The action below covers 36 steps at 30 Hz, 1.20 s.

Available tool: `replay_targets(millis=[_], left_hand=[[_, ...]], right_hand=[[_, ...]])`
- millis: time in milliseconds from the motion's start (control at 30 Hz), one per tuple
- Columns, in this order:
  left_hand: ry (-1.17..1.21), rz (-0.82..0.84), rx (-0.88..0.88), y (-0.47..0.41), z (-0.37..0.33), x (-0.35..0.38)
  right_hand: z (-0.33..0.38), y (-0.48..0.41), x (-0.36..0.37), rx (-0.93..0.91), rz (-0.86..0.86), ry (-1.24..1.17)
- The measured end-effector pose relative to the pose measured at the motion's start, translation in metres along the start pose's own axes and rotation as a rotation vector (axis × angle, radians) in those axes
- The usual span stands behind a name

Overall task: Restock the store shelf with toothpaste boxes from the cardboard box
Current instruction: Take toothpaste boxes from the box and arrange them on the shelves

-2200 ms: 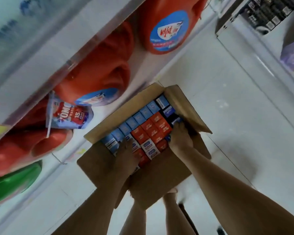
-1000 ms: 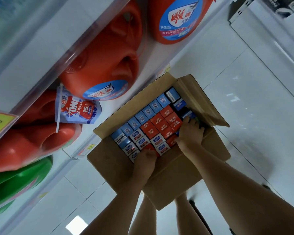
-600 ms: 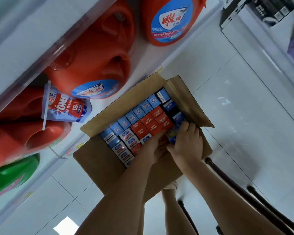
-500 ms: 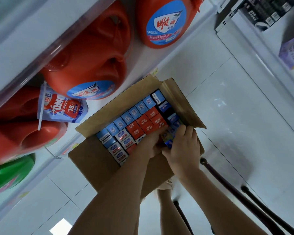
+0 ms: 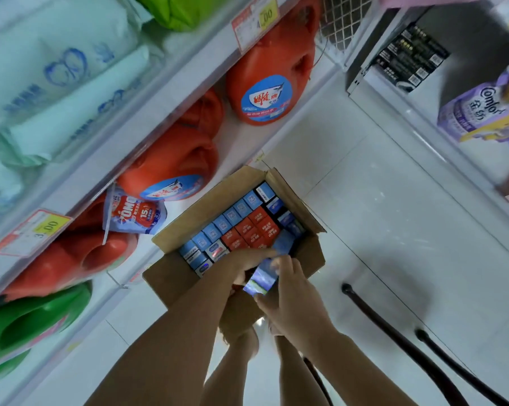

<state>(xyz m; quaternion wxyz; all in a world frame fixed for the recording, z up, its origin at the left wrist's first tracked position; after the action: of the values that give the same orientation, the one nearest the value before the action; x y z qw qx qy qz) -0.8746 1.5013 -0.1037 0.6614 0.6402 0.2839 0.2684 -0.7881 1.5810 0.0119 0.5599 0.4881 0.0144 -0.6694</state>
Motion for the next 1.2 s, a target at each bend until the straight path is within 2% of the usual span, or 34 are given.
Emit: replay_targets(millis=[133, 233, 367, 467, 567, 700, 800, 900, 1000, 1067, 1133, 1200], left_hand=[[0.165, 0.047, -0.001, 0.052, 0.026, -0.017], [0.250, 0.069, 0.016, 0.081, 0.040, -0.027], [0.217, 0.080, 0.090, 0.106, 0.044, -0.037], [0.180, 0.082, 0.199, 0.129, 0.042, -0.038], [-0.023, 0.029, 0.411, 0.167, 0.036, -0.038], [-0.246, -0.237, 0.703, 0.238, 0.033, -0.040], [-0.280, -0.378, 0.887, 0.294, 0.037, -0.036], [-0.215, -0.354, 1.020, 0.343, 0.033, -0.039], [0.028, -0.157, 0.983, 0.396, 0.025, -0.047], [0.195, -0.082, 0.916, 0.431, 0.022, -0.050], [0.355, -0.031, 0.825, 0.454, 0.023, -0.050], [0.525, -0.031, 0.754, 0.472, 0.025, -0.050]], right_hand=[[0.011, 0.012, -0.032, 0.105, 0.048, -0.147], [0.009, 0.011, -0.044, 0.352, 0.059, -0.325], [0.010, 0.009, -0.047, 0.674, 0.118, -0.656], [0.016, 0.011, -0.045, 0.755, 0.163, -0.789], [0.031, 0.013, -0.049, 0.699, 0.169, -0.941], [0.068, 0.029, -0.075, 0.601, 0.089, -1.085], [0.095, 0.045, -0.098, 0.568, -0.073, -1.099], [0.125, 0.068, -0.135, 0.522, -0.109, -1.163], [0.152, 0.095, -0.181, 0.386, -0.001, -1.169], [0.170, 0.116, -0.214, 0.278, 0.111, -1.134], [0.190, 0.138, -0.243, 0.211, 0.250, -1.081], [0.207, 0.155, -0.265, 0.225, 0.342, -1.024]])
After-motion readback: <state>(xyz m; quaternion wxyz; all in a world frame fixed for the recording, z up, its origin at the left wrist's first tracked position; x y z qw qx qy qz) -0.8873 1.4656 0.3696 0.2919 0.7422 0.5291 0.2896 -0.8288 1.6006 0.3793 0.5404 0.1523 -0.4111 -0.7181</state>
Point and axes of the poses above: each hand's wrist, its own y-axis away from the middle knuckle, its own x-axis out of the palm, z = x × y, the point moved 2 cm from there along -y, towards the middle knuckle, and after that the axes turned 11 degrees about -z, right-handed, at the moved point
